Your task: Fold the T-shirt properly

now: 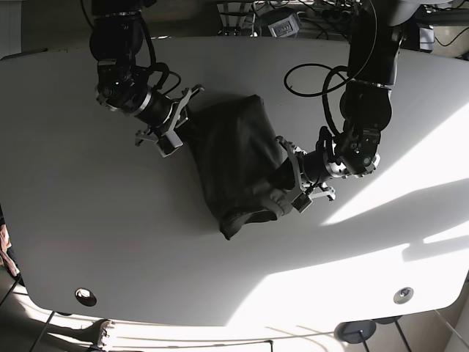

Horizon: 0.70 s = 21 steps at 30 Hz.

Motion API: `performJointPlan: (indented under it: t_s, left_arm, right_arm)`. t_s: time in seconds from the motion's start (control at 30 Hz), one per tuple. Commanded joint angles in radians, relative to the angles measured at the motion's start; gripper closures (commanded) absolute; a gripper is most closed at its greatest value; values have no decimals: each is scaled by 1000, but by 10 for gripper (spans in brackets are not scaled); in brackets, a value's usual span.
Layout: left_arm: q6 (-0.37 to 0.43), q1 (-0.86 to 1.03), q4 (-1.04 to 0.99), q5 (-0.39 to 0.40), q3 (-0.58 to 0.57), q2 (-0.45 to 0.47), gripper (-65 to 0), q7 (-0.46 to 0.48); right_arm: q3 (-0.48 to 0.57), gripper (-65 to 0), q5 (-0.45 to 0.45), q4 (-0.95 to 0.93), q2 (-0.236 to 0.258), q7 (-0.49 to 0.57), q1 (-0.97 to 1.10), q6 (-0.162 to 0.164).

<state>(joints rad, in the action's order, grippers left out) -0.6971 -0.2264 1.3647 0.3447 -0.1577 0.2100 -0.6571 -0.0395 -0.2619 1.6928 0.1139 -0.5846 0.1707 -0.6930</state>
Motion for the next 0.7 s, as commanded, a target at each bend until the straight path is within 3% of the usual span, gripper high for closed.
performJointPlan:
  t_s: [0.03,0.13,0.27,0.5,0.6,0.7]
  left_arm:
    - [-1,-26,-32,17,5,-25,-42,27]
    - [-1,-75,-156,-66,5,-76,-42,53]
    - [-1,-155,-357,-163,5,-96,-42,158]
    - [-1,-224,-422,-141,7,-21,-42,182]
    - [-1,-230,-341,-75,8,13,-42,175]
    - [-1,-201,-202,-12,8,32,-43,84]
  right_arm:
    - [-6,-25,-6,-49,8,10,-23,-5]
    - [-7,-25,-6,-158,16,70,-35,-5]
    - [-13,-25,-12,-225,56,133,-17,-5]
    - [-15,-25,-14,-222,79,156,16,-5]
    - [-15,-25,-14,-158,76,156,53,-5]
    - [-12,-25,-15,-36,74,154,96,-5]
